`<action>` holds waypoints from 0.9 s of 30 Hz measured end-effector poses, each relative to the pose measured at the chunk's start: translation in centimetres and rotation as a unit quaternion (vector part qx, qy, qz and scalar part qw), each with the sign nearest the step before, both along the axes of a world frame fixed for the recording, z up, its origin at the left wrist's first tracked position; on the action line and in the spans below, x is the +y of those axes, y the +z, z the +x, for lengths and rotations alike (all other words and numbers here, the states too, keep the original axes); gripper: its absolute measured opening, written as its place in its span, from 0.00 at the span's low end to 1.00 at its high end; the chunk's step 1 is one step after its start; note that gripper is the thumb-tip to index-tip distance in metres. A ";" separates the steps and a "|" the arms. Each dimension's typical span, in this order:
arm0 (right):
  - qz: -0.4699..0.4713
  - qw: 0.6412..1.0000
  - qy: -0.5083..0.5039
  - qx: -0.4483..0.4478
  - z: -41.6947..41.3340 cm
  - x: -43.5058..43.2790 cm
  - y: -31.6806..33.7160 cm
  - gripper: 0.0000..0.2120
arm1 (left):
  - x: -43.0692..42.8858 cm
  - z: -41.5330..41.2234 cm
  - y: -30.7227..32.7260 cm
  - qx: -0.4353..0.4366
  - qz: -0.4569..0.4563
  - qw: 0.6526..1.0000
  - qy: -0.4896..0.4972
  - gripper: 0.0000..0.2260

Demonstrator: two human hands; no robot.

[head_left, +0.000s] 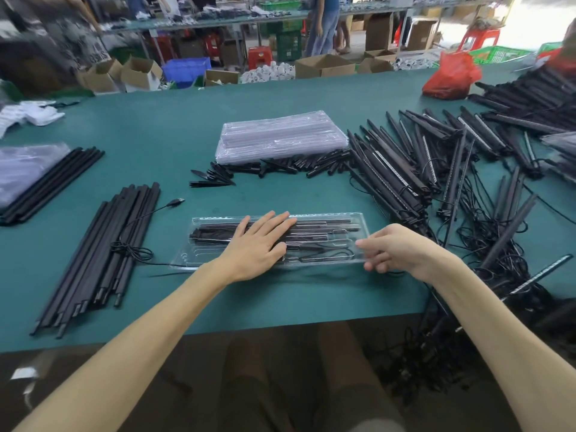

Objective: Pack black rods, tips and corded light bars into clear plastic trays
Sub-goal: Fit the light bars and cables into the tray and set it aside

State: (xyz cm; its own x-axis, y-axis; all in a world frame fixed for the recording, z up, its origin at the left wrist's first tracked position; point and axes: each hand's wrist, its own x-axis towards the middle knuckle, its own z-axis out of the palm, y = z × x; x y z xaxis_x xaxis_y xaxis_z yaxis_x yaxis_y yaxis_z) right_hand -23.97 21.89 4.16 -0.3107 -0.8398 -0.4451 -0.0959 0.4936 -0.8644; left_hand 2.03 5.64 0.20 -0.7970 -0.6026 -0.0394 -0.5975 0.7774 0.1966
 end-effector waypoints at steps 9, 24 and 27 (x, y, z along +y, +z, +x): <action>0.005 0.997 -0.005 -0.072 0.6 0.8 -0.7 0.09 | 0.1 0.0 -0.3 -0.001 0.000 1.000 0.003 0.27; -0.018 0.999 -0.030 -0.024 1.5 0.9 -1.3 0.07 | 0.1 0.0 -0.1 -0.010 0.001 1.000 -0.002 0.25; -0.016 0.999 -0.033 -0.018 1.6 1.0 -1.2 0.07 | 0.1 0.0 0.0 -0.011 0.004 1.000 -0.001 0.25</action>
